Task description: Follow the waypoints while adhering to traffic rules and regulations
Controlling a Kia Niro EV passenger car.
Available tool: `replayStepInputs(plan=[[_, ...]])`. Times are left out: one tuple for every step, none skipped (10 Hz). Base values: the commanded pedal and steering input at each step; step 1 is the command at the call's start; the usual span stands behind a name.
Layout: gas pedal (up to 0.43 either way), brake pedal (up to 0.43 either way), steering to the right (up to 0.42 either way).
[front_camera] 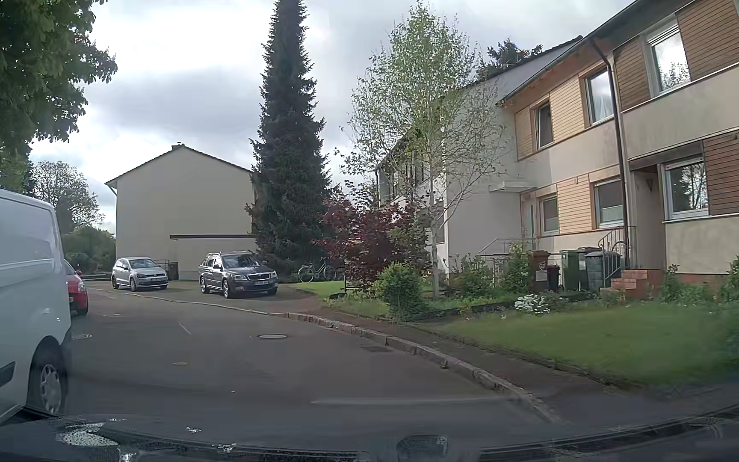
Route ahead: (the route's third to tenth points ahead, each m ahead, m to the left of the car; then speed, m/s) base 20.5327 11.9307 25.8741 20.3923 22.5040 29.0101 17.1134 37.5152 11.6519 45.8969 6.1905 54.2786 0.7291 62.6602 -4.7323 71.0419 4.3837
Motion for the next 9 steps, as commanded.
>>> replayStepInputs(plan=[[0.039,0.0,-0.111],[0.039,0.0,-0.119],[0.039,0.0,-0.127],[0.039,0.0,-0.134],[0.039,0.0,-0.141],[0.047,0.0,-0.152],[0.059,0.0,-0.161],[0.059,0.0,-0.177],[0.059,0.0,-0.195]])
